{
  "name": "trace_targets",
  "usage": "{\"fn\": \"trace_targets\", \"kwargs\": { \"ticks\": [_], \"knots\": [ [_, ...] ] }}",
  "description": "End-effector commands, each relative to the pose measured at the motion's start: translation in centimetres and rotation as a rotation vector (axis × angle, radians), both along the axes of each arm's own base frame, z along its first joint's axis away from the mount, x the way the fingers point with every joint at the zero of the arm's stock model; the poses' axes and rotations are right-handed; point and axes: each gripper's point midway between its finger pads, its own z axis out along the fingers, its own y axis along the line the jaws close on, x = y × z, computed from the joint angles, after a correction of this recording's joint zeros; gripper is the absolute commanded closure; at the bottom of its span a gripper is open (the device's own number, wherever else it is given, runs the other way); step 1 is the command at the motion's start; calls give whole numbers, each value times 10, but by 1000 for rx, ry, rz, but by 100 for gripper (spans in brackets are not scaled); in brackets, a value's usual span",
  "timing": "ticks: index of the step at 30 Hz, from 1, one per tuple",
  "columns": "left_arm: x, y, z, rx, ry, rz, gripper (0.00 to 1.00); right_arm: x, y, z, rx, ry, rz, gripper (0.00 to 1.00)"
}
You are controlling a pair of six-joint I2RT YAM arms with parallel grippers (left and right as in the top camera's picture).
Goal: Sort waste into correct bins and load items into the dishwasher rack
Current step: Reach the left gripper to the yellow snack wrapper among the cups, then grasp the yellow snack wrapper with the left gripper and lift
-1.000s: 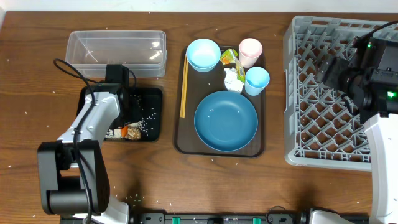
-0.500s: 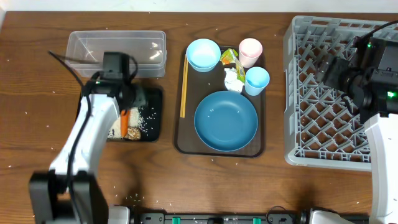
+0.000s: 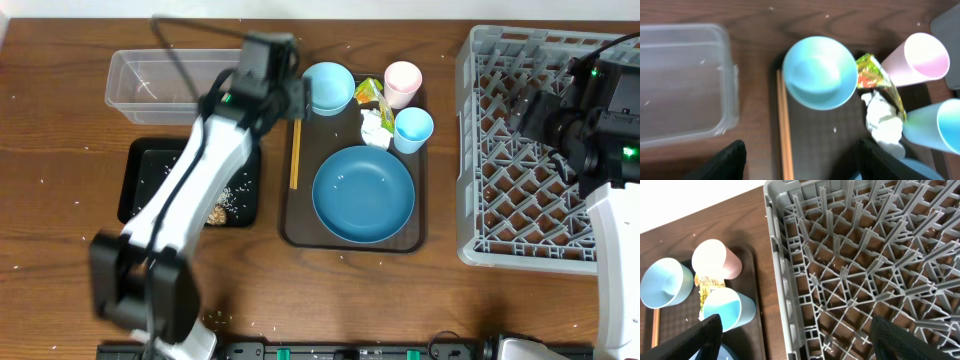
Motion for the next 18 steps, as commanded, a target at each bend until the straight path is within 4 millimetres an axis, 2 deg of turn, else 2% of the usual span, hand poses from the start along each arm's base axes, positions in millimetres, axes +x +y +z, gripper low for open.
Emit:
{"fn": "trace_targets", "kwargs": {
  "ticks": [1, 4, 8, 12, 18],
  "knots": [
    [24, -31, 2, 11, -10, -87, 29, 0, 2, 0, 9, 6, 4, 13],
    [36, -61, -6, 18, -2, -138, 29, -3, 3, -3, 11, 20, 4, 13],
    [40, -93, -33, 22, 24, -182, 29, -5, 3, -4, 7, 28, 9, 13],
    [34, -117, -62, 15, 65, -202, 29, -4, 3, -4, 7, 28, 9, 13],
    [19, -155, -83, 23, 74, -272, 29, -5, 3, -5, 7, 31, 9, 13]
  ]
}}
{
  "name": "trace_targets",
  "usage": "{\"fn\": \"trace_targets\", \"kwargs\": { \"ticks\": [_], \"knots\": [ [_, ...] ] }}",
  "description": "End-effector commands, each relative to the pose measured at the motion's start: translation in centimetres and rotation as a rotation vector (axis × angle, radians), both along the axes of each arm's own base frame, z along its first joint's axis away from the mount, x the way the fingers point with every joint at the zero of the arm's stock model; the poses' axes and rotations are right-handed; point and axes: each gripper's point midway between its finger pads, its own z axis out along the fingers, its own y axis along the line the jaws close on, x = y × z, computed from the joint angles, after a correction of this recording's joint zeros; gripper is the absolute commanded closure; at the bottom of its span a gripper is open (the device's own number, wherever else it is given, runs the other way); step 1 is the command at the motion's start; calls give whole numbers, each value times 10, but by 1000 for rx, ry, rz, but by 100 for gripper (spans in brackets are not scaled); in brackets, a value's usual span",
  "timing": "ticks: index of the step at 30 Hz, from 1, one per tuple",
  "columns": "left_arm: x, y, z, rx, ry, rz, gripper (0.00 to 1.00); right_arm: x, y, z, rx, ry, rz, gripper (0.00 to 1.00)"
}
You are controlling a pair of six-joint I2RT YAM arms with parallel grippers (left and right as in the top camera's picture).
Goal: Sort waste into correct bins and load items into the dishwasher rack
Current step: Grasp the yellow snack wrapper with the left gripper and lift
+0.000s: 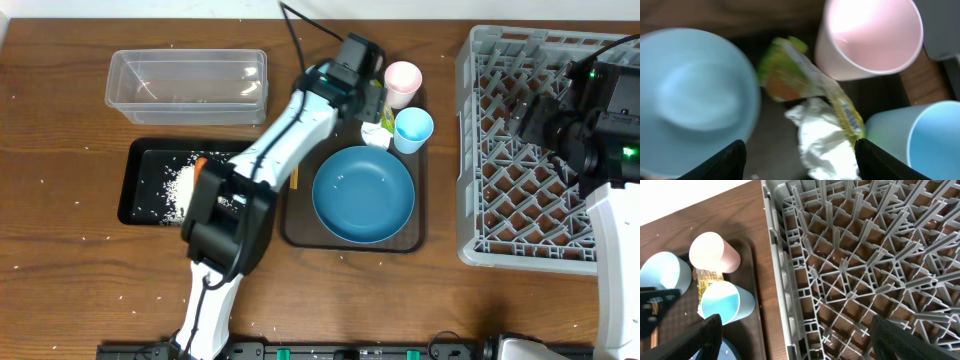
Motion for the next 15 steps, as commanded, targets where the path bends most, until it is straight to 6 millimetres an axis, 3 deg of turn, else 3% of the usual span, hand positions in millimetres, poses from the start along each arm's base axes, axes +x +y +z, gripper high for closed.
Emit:
{"fn": "trace_targets", "kwargs": {
  "ticks": [1, 6, 15],
  "knots": [
    [-3, -20, 0, -13, -15, -28, 29, 0, 2, 0, 1, 2, 7, 13],
    [-6, -30, -18, -8, 2, -30, 29, -1, 1, -1, -1, 10, 4, 13],
    [0, -35, -33, -18, -6, -28, 29, -1, 0, -1, -7, 12, -1, 13]
  ]
}}
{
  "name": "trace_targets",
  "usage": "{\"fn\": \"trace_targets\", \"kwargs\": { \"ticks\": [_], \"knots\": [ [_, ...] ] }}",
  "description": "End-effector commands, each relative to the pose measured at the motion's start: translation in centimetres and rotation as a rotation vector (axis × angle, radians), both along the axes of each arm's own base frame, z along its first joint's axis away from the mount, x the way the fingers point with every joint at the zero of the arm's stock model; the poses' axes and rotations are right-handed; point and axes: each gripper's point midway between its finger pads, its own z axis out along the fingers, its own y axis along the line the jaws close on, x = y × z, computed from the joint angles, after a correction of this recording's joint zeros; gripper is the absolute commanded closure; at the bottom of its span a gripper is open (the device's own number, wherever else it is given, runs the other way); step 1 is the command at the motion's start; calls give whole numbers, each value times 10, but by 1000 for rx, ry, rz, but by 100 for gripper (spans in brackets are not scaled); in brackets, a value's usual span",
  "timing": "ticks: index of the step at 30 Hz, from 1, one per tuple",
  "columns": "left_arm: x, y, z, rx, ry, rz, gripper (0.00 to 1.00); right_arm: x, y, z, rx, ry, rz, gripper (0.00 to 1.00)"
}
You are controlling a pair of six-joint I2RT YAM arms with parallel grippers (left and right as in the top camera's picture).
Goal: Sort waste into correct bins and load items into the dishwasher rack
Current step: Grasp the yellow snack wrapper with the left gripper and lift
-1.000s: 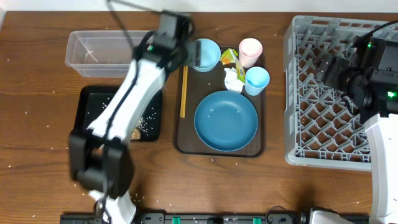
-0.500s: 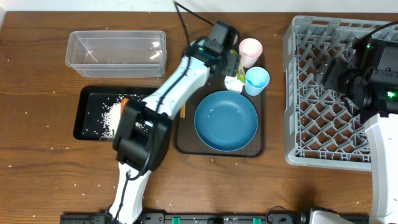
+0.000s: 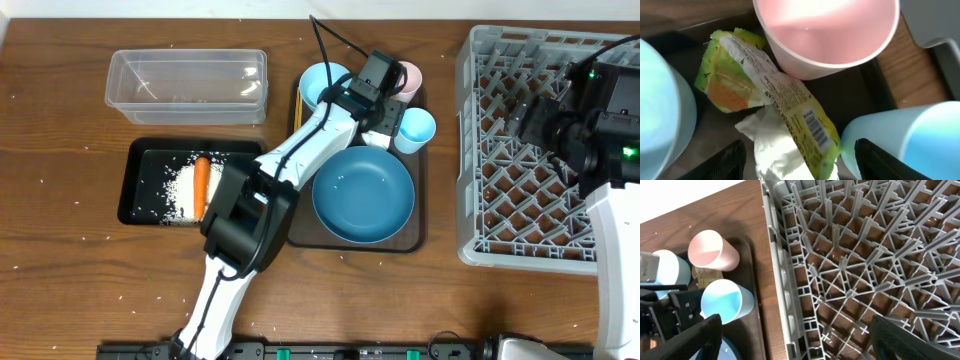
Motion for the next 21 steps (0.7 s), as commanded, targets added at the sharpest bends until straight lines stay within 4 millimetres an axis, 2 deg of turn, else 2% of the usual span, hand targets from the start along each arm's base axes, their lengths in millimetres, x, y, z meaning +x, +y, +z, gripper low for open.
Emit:
{"fn": "trace_targets", "kwargs": {
  "ticks": [1, 9, 17, 21],
  "knots": [
    [7, 0, -7, -5, 3, 20, 29, 0, -1, 0, -10, 4, -3, 13],
    [12, -4, -26, -6, 0, 20, 29, 0, -2, 0, -15, 4, -7, 13],
    [9, -2, -56, 21, 39, 20, 29, 0, -2, 0, -15, 5, -8, 13],
    [8, -1, -60, 27, 44, 18, 30, 0, -2, 0, -16, 6, -8, 13]
  ]
}}
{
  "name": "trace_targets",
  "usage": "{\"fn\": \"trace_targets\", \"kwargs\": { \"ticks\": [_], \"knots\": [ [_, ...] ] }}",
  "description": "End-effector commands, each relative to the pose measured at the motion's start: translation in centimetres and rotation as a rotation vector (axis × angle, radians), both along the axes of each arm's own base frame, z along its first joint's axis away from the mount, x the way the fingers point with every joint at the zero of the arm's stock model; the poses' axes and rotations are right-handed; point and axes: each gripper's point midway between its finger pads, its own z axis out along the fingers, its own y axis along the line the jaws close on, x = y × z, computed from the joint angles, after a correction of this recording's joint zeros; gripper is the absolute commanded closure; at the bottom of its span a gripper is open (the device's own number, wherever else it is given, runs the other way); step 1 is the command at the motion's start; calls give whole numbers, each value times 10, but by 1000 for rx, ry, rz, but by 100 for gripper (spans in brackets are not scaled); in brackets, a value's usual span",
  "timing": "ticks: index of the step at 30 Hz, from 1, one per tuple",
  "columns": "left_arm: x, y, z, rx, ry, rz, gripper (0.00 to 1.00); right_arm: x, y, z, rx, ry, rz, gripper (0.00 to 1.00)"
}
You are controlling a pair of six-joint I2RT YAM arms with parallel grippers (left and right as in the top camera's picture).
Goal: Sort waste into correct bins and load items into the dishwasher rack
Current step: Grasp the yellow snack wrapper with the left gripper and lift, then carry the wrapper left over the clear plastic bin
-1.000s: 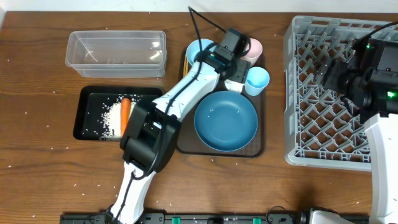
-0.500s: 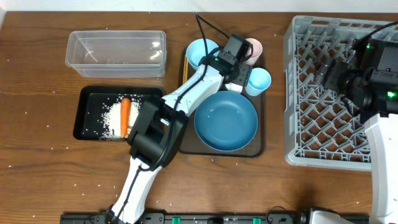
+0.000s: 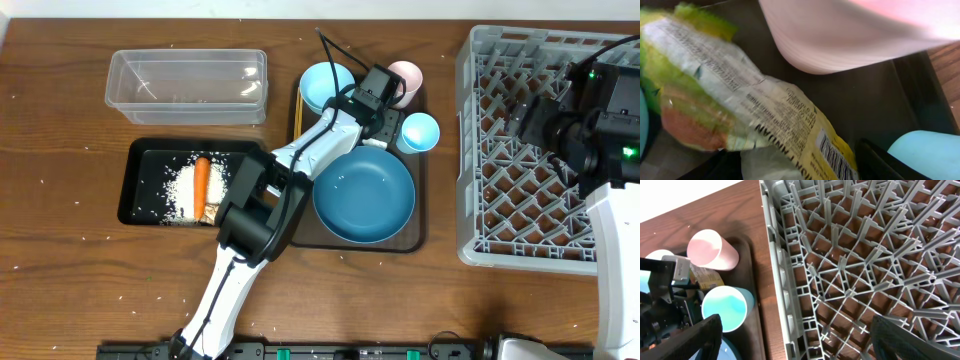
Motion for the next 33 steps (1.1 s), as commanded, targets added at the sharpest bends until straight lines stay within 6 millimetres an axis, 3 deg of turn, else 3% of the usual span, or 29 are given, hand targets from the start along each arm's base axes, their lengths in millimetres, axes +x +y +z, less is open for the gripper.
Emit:
{"fn": "trace_targets", "kwargs": {
  "ticks": [1, 6, 11, 15, 18, 27, 33],
  "knots": [
    [2, 3, -11, 14, 11, 5, 34, 0, -2, 0, -14, 4, -7, 13],
    [1, 3, -12, 18, 16, 5, 72, 0, -2, 0, -15, 4, -7, 13],
    [-1, 5, -13, 25, 26, 5, 94, 0, -3, 0, -22, 5, -3, 13],
    [-4, 8, -11, 32, 38, 7, 94, 0, -3, 0, -22, 5, -4, 13],
    [-7, 14, 4, 38, 47, 12, 94, 0, -3, 0, -22, 5, -3, 13],
    [-9, 50, 80, 23, 25, 64, 94, 0, -3, 0, -22, 5, -4, 12],
    [4, 90, 120, -1, -15, 139, 94, 0, -3, 0, -22, 5, -4, 12]
  ]
}}
